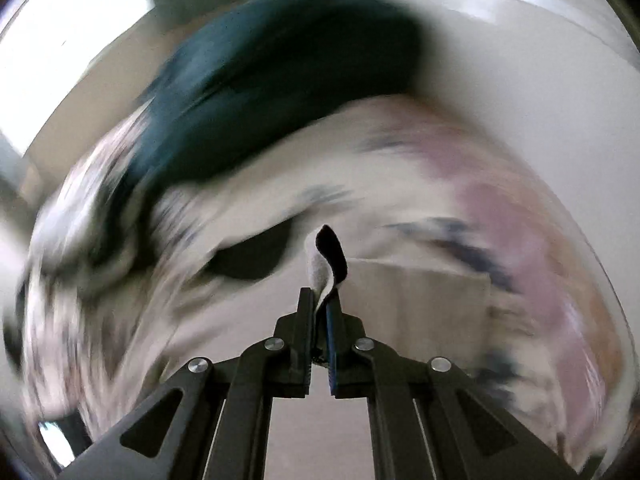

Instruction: Fold small clothes

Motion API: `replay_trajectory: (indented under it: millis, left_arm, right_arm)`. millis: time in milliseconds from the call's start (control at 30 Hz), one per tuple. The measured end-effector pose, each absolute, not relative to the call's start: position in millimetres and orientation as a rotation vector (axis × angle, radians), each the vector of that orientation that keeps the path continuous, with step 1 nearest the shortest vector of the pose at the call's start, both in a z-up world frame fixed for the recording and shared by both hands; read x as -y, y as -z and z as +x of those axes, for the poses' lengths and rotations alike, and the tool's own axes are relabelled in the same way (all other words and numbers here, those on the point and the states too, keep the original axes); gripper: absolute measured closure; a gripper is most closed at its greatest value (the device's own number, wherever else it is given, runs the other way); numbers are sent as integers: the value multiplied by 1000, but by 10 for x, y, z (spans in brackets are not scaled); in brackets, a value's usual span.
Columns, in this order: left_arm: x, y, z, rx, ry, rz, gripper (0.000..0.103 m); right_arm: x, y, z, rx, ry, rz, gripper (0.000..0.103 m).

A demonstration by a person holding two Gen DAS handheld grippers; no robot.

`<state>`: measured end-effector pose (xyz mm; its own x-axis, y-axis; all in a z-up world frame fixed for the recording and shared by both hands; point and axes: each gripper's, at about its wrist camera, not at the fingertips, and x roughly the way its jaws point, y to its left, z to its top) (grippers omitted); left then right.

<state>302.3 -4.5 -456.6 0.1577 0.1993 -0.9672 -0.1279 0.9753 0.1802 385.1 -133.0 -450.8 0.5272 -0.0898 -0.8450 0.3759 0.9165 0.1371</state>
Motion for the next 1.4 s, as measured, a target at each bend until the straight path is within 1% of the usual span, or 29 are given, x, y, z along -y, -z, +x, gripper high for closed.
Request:
replay_trajectory:
  millis: [100, 233, 333, 433, 500, 567, 600, 633, 667, 767, 867, 967, 1067, 1100, 1133, 1167, 1200, 1267, 1300, 1400]
  left_arm:
    - [-400, 4562, 2952, -1384, -316, 43, 0]
    - [-896, 4669, 2858, -1419, -389, 20, 0]
    - [-1188, 4759, 2756, -1440, -430, 1, 0]
    - [-1386, 4796, 2642, -1459, -470, -31, 0]
    - [-1521, 4797, 2565, -1477, -496, -82, 0]
    - [-1662, 4807, 2513, -1489, -519, -145, 0]
    - [-1767, 4810, 2480, -1490, -529, -199, 0]
    - [-1846, 4807, 2442, -1489, -538, -250, 0]
    - [-1915, 4811, 2411, -1487, -546, -298, 0]
    - [-2256, 4923, 2318, -1484, -568, -560, 0]
    - [-2592, 5150, 2206, -1464, -616, -866, 0]
    - [-2848, 5330, 2120, -1390, -697, -1075, 2]
    - [-3018, 5356, 2096, -1291, -788, -1149, 17]
    - [-3067, 5338, 2106, -1254, -815, -1142, 25]
    - [-3120, 5312, 2135, -1216, -830, -1122, 43]
    - [-3134, 5288, 2171, -1193, -828, -1103, 58]
    - [-3138, 5245, 2240, -1167, -812, -1062, 90]
    - [-3099, 5135, 2392, -1154, -796, -961, 95]
    - [-3057, 5054, 2481, -1133, -754, -908, 102]
    - [-2868, 4814, 2743, -1117, -637, -738, 102]
  right_arm:
    - [244, 4959, 4089, -1093, 97, 82, 97]
    - [-641, 5570, 3928, -1229, -35, -146, 98]
    - [-844, 5824, 3683, -1294, -48, -211, 98]
    - [-882, 5960, 3503, -1335, -57, -250, 98]
    - [-863, 6026, 3401, -1400, -79, -260, 97]
    - [-790, 6019, 3354, -1444, -117, -163, 86]
    - [-721, 5995, 3324, -1460, -126, -108, 65]
    - [-610, 5947, 3286, -1468, -126, -32, 47]
    - [-512, 5901, 3251, -1465, -115, 26, 44]
    - [-137, 5776, 3080, -1456, -9, 184, 43]
    - [177, 5745, 2933, -1455, 94, 268, 43]
    - [416, 5750, 2827, -1458, 162, 316, 43]
    - [581, 5774, 2819, -1461, 199, 336, 43]
    - [632, 5779, 2792, -1458, 202, 335, 43]
    - [678, 5754, 2827, -1454, 205, 331, 43]
    - [725, 5737, 2834, -1449, 211, 322, 43]
    - [769, 5719, 2830, -1445, 217, 316, 43]
    - [850, 5683, 2923, -1443, 235, 310, 43]
    - [904, 5682, 2894, -1446, 247, 312, 43]
    - [957, 5699, 2910, -1464, 285, 324, 43]
